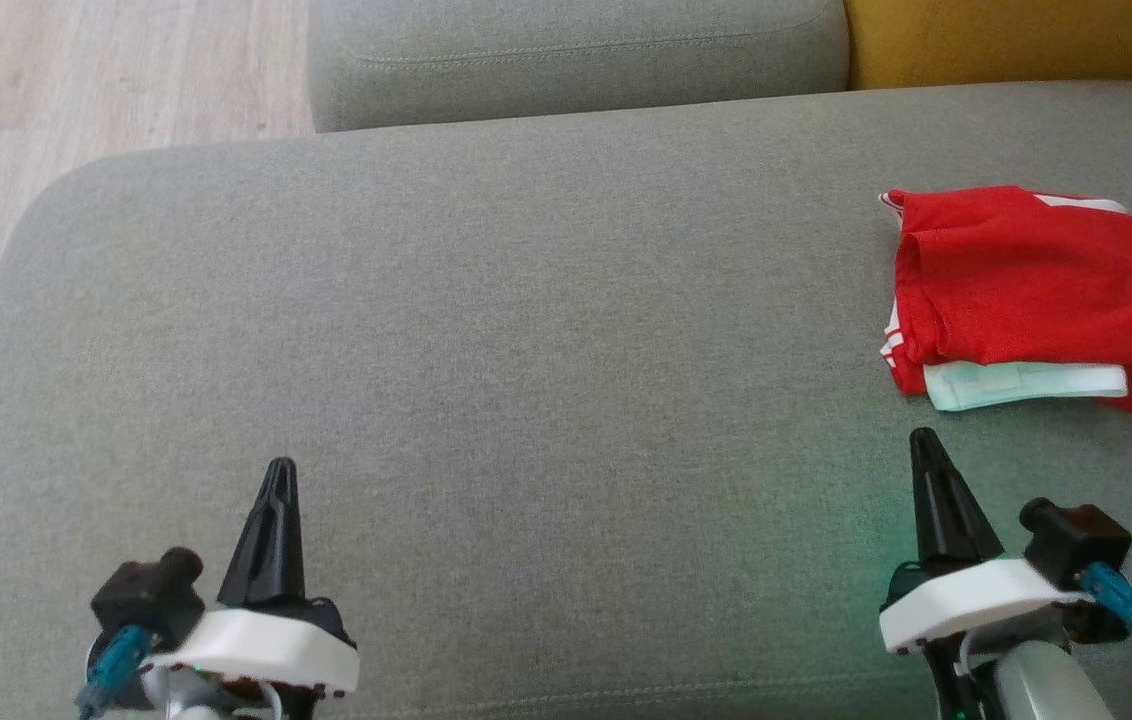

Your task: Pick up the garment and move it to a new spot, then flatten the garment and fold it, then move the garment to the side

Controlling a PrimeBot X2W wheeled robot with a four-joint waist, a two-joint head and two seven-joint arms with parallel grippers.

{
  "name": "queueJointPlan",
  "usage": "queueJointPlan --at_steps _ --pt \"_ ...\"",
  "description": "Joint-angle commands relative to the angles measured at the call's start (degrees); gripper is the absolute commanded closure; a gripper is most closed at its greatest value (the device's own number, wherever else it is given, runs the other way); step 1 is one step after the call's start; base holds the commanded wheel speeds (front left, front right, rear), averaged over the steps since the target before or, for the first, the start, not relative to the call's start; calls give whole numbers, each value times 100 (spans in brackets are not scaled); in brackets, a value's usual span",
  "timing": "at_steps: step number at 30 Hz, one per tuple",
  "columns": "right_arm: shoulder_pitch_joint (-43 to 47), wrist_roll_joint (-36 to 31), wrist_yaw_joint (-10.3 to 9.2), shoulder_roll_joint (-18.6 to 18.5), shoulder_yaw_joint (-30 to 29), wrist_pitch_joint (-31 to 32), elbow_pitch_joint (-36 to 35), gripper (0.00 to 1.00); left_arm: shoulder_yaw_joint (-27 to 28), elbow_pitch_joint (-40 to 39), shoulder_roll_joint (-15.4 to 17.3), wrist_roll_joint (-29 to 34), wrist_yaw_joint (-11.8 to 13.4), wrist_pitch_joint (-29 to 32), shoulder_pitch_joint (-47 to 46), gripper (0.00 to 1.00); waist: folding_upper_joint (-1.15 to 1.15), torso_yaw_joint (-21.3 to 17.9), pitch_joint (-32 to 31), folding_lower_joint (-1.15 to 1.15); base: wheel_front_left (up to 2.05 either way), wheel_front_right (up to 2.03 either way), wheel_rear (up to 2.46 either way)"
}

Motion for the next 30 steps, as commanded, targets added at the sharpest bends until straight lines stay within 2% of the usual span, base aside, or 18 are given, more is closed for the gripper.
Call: queueJointPlan --at_steps 1,30 --pt "-257 229 3 -25 -42 35 -218 100 49 -170 40 -215 -39 28 -261 100 0 5 -3 0 0 0 0" --pt "-255 2131 12 -53 -224 467 -364 100 242 46 130 -2102 -192 417 -452 100 0 58 -40 0 0 0 0"
